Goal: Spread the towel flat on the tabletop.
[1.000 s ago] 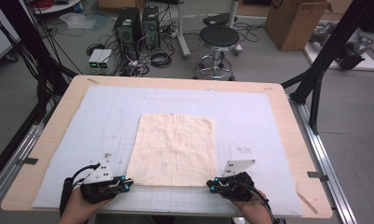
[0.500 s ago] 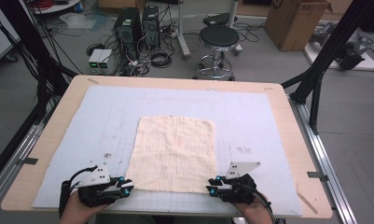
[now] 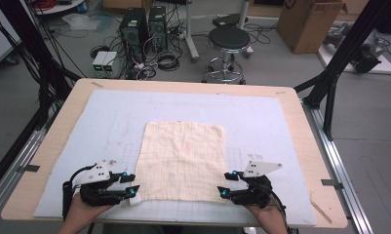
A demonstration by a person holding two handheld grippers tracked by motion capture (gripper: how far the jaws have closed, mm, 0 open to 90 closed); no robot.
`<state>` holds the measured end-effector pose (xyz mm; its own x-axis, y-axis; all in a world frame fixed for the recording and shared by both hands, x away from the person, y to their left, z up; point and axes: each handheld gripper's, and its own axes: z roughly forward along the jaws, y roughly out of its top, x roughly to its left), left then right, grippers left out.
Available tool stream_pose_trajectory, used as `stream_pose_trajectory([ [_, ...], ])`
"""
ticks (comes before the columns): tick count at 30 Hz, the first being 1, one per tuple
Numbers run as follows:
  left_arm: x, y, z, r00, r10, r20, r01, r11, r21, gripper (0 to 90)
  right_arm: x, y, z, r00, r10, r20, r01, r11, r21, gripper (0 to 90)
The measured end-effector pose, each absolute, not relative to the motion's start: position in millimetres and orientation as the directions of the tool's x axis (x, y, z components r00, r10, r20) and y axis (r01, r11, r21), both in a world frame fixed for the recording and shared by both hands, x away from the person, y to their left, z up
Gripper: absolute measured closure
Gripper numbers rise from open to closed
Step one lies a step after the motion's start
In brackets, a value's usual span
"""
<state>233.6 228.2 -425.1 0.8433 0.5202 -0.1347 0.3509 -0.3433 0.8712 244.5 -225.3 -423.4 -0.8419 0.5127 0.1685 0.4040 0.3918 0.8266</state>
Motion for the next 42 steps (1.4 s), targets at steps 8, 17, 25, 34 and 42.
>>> stream_pose_trajectory([
  [8,240.9,228.6,-423.5,0.829,0.542,-0.136,0.353,-0.319,0.88,47.3,259.1,-221.2,-420.2,-0.827,0.538,0.166,0.412,0.378,0.829,25.8],
  [17,248.3,229.1,-420.2,0.815,0.567,-0.117,0.35,-0.323,0.879,41.1,268.4,-220.4,-418.9,-0.816,0.559,0.147,0.406,0.373,0.834,18.7],
  [25,262.3,229.3,-413.2,0.792,0.592,-0.152,0.381,-0.284,0.88,38.2,277.4,-222.4,-410.9,-0.812,0.566,0.146,0.392,0.342,0.854,17.6],
  [34,273.4,228.9,-406.2,0.778,0.612,-0.145,0.372,-0.261,0.891,37.6,292.1,-224.4,-404.6,-0.796,0.586,0.153,0.397,0.313,0.863,17.5],
  [42,272.2,225.1,-405.9,0.791,0.596,-0.136,0.36,-0.274,0.892,37.5,295.6,-214.5,-410.5,-0.803,0.577,0.15,0.412,0.354,0.84,17.5],
])
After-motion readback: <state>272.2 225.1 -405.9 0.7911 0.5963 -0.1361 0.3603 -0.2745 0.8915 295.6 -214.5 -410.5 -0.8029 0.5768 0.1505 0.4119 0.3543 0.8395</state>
